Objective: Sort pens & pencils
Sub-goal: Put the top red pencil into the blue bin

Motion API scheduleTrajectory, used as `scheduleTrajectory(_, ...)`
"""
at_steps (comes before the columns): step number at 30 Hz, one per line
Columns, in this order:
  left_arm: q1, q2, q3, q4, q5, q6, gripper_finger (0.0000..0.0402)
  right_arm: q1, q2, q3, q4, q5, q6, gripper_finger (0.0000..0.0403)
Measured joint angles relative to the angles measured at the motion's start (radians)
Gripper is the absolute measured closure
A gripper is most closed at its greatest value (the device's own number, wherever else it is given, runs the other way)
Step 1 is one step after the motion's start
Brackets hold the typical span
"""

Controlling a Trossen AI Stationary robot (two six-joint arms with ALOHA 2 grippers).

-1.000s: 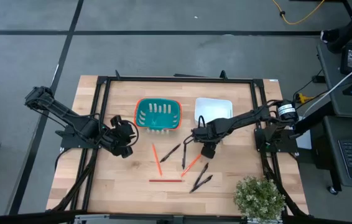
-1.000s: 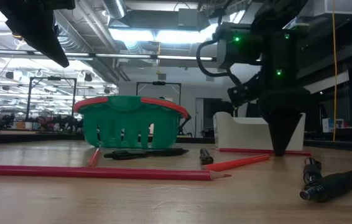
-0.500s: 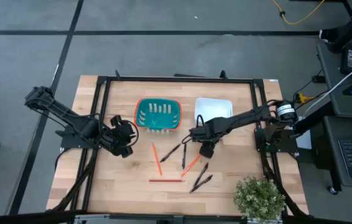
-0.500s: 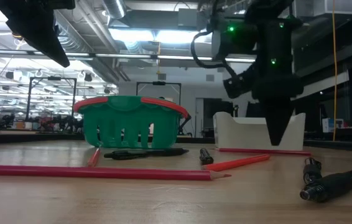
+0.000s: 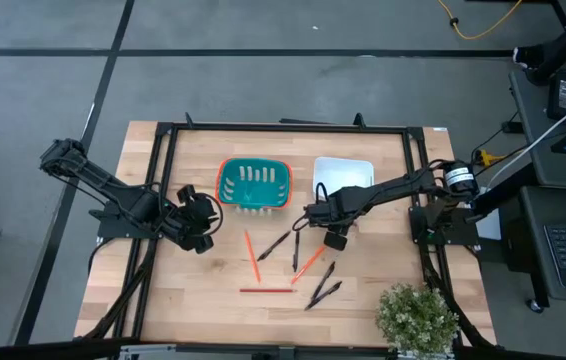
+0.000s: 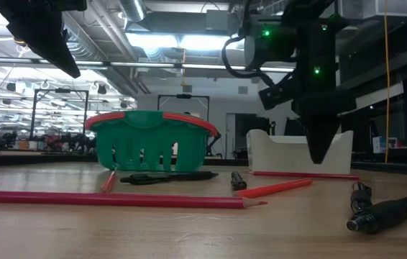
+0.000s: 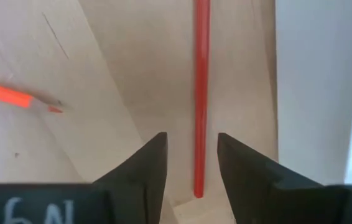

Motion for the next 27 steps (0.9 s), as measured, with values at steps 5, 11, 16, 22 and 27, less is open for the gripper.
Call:
scheduleTrajectory(5,0.0,0.0,0.0,0.0,0.0,0.0,0.0345,-0.015,0.0,0.0,0.004,0.0,-0.031,0.026)
scheduleTrajectory(11,0.0,0.0,0.0,-0.001,0.0,0.0,0.0345,-0.028,0.0,0.0,0.018,0.0,-0.055,0.026)
scheduleTrajectory(16,0.0,0.0,0.0,-0.002,0.0,0.0,0.0345,-0.028,0.0,0.0,0.036,0.0,-0.059,0.026)
scheduleTrajectory(22,0.0,0.0,0.0,-0.002,0.015,0.0,0.0345,-0.028,0.0,-0.001,0.039,0.007,-0.059,0.026)
scheduleTrajectory(27,0.0,0.0,0.0,-0.003,0.018,0.0,0.0345,-0.028,-0.001,-0.001,0.043,0.013,-0.059,0.026)
